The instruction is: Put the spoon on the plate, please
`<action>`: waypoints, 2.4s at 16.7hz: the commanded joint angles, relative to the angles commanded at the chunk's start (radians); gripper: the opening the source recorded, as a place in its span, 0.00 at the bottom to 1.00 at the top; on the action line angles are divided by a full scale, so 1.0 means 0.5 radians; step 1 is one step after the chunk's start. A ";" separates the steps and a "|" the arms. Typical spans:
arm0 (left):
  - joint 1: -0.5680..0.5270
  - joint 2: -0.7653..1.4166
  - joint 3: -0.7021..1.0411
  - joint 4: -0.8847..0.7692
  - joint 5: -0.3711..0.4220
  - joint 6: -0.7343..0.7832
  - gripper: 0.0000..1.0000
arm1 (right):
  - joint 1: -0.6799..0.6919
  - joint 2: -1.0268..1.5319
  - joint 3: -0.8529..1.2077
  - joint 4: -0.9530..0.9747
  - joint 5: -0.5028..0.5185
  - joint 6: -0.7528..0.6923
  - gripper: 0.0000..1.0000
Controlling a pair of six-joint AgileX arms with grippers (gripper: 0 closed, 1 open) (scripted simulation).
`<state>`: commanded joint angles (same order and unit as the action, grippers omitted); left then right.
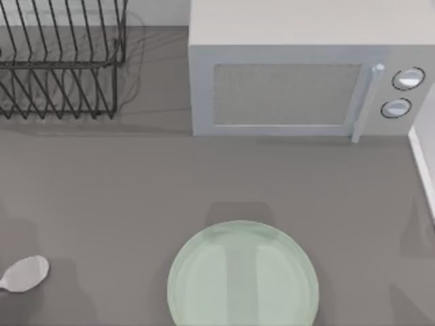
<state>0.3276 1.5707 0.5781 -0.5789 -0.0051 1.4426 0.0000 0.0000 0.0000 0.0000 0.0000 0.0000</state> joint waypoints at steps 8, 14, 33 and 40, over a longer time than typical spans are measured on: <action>0.000 0.000 0.000 0.000 0.000 0.000 0.10 | 0.000 0.000 0.000 0.000 0.000 0.000 1.00; 0.000 0.000 0.000 0.000 0.000 0.000 0.00 | 0.000 0.000 0.000 0.000 0.000 0.000 1.00; -0.012 -0.490 0.669 -1.158 0.009 -0.076 0.00 | 0.000 0.000 0.000 0.000 0.000 0.000 1.00; -0.054 -0.447 0.714 -1.137 0.004 -0.257 0.00 | 0.000 0.000 0.000 0.000 0.000 0.000 1.00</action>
<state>0.3006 1.3474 0.9351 -1.1474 -0.0031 1.3141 0.0000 0.0000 0.0000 0.0000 0.0000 0.0000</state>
